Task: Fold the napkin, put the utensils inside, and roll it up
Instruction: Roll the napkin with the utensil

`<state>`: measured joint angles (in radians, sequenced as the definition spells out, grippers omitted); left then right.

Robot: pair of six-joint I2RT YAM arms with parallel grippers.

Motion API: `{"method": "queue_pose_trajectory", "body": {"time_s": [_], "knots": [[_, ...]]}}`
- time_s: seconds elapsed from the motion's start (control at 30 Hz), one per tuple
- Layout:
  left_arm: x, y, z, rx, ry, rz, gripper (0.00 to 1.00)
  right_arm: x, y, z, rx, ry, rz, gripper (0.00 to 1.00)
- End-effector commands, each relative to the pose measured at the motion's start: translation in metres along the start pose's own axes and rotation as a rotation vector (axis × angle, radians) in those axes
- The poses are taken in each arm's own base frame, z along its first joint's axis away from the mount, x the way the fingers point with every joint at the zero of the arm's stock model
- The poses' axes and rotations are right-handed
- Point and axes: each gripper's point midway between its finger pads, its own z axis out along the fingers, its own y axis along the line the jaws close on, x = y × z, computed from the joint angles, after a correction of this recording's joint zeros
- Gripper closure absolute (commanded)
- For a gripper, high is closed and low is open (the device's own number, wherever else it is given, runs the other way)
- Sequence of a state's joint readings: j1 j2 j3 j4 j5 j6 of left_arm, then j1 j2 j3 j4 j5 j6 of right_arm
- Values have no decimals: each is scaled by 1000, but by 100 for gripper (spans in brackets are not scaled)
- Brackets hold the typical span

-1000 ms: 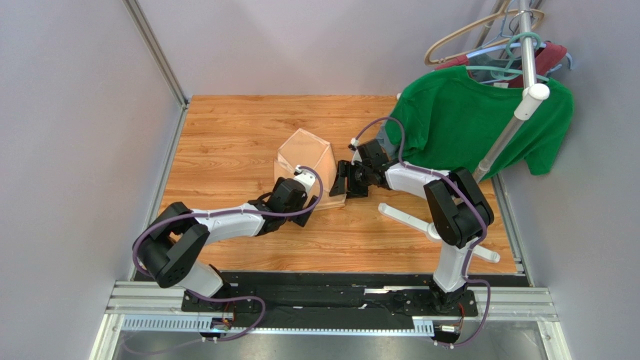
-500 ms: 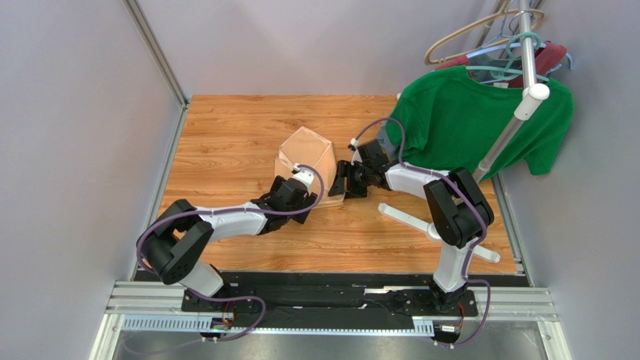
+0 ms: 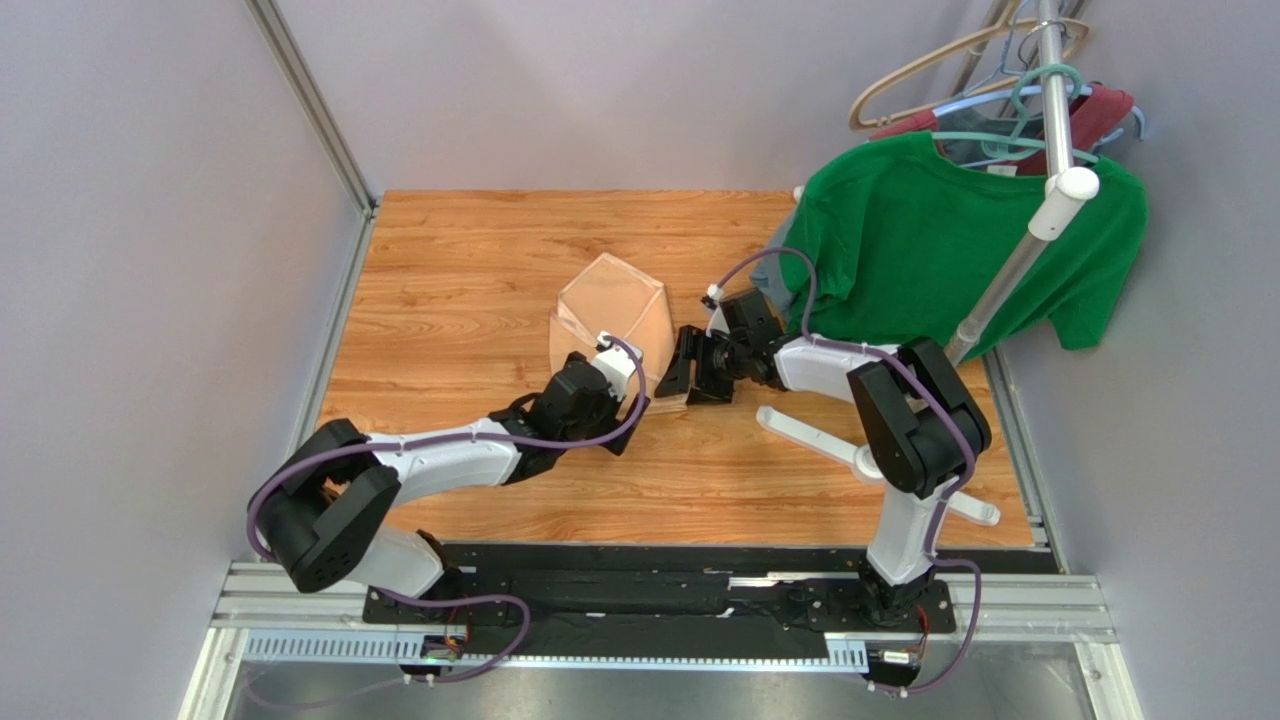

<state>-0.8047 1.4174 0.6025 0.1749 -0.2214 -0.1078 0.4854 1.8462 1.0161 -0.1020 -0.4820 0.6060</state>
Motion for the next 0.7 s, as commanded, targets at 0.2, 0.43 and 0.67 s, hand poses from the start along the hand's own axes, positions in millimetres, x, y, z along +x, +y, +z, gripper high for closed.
{"method": "queue_pose_trajectory", "body": {"time_s": [0.2,0.43,0.67], "knots": [[-22,-23,12,113,-96,58,7,10,-6,-1,26,22,73,50],[-19,-29,20,137,-95,83,7,6,-5,1,33,40,108,70],[-18,-33,22,160,-101,98,7,0,-4,-2,11,48,172,94]]}}
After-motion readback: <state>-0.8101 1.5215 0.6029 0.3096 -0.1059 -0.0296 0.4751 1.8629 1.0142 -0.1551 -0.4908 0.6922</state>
